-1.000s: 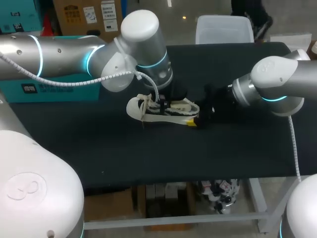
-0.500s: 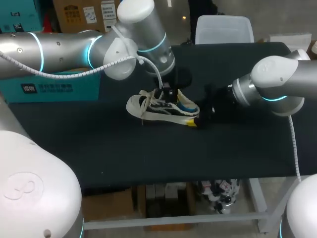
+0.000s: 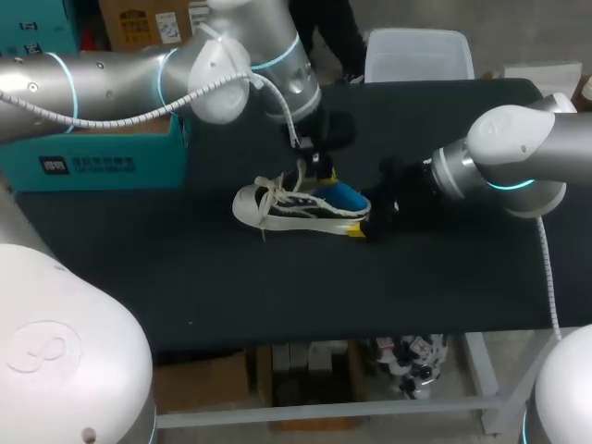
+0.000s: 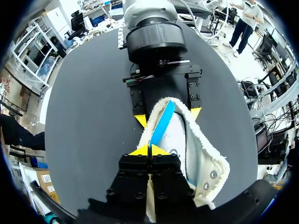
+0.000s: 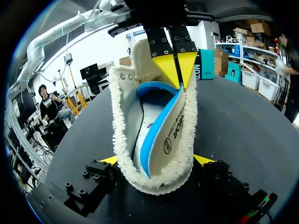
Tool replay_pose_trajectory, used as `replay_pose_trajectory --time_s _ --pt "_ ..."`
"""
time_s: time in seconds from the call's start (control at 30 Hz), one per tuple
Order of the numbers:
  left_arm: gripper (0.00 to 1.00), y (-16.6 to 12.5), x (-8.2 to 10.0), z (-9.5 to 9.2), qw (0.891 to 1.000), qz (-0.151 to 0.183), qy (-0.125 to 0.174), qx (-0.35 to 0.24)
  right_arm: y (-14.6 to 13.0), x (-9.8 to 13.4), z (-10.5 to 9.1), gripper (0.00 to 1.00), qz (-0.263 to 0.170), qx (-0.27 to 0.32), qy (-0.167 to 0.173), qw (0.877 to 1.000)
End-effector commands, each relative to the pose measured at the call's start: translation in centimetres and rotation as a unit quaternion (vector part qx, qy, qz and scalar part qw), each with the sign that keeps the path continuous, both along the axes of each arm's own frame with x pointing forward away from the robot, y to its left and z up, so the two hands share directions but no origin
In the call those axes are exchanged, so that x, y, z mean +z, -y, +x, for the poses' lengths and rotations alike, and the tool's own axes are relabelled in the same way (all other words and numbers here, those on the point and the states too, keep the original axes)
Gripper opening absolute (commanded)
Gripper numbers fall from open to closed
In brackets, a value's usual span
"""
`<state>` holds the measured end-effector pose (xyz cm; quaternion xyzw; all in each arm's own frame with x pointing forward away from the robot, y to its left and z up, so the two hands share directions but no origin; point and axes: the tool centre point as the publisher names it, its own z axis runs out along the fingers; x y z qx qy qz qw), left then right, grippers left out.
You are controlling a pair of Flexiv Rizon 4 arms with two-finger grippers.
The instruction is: Open the shoe tongue, take the insole out of the shoe, put the insole back into the shoe, and pack the shoe into the shoebox
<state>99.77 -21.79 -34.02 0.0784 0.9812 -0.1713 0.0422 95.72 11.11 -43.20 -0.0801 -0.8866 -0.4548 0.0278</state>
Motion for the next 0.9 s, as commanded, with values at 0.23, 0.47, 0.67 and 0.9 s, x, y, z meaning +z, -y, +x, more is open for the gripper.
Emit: replay_pose_trajectory --time_s 0.23,0.47,0.67,0.9 --pt "0.39 0.0 -0.1 -1.1 0.998 0.019 0.015 -0.051 -0.4 -0.9 -0.3 0.0 0.001 0.002 -0.001 1.0" --pt "0.42 0.1 -1.3 -1.5 0.997 0.039 0.016 -0.072 -0.4 -0.9 -0.3 0.0 0.001 0.002 -0.001 1.0" --pt "0.42 0.0 -2.6 -2.2 0.994 0.06 0.027 -0.082 -0.4 -0.9 -0.3 0.0 0.001 0.002 -0.001 1.0" --pt "0.42 0.4 -4.7 -1.9 0.993 0.086 0.045 -0.074 -0.4 -0.9 -0.3 0.0 0.001 0.002 -0.001 1.0"
